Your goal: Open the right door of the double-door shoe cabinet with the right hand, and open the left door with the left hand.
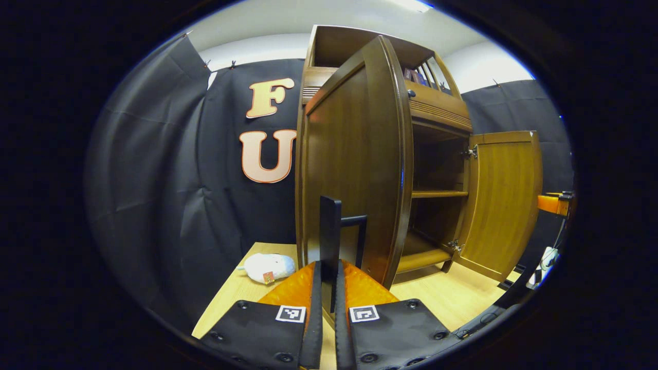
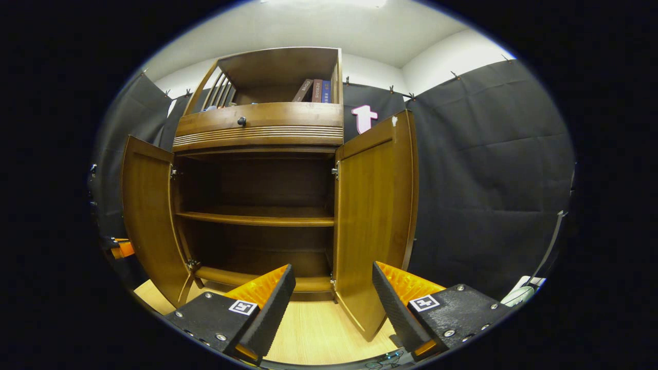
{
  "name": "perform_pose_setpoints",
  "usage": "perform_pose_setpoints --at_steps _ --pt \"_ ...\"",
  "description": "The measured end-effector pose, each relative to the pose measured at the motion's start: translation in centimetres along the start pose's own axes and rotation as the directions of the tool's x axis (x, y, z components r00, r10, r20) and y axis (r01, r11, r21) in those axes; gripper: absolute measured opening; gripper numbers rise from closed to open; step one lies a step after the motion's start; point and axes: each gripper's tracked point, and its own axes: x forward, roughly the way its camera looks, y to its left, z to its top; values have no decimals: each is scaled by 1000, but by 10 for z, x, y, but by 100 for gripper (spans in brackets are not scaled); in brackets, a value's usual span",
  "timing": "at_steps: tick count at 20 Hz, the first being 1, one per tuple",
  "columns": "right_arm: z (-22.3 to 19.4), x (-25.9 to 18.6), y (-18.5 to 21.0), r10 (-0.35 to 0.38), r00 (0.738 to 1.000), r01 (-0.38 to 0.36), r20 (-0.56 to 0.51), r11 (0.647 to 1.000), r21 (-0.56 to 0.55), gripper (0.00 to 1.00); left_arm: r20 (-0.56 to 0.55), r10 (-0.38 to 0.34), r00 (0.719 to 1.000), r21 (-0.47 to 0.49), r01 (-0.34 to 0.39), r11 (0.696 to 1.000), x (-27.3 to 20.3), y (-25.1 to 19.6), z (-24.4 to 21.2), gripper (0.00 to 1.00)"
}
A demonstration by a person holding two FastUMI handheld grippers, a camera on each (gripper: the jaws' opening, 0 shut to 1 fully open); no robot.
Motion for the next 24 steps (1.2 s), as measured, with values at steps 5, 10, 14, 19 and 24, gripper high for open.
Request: perform_pose_setpoints --at_steps 5,10,14,19,24 --pt "7 1 24 27 1000 -27 12 1000 -3 92 -13 -4 1000 11 5 1000 -7 15 -7 17" --pt "8 3 42 50 999 -50 12 999 -3 92 -11 11 1000 12 -11 1000 -9 33 -6 17" --pt "9 4 53 66 998 -66 12 998 -4 92 -12 27 1000 3 -27 1000 -11 49 -5 17" --pt "7 5 67 85 996 -85 5 996 -11 92 -7 48 999 -1 -48 999 -10 67 -4 14" --pt "7 9 77 98 995 -98 2 995 0 92 8 103 995 -15 -103 995 -18 100 3 10"
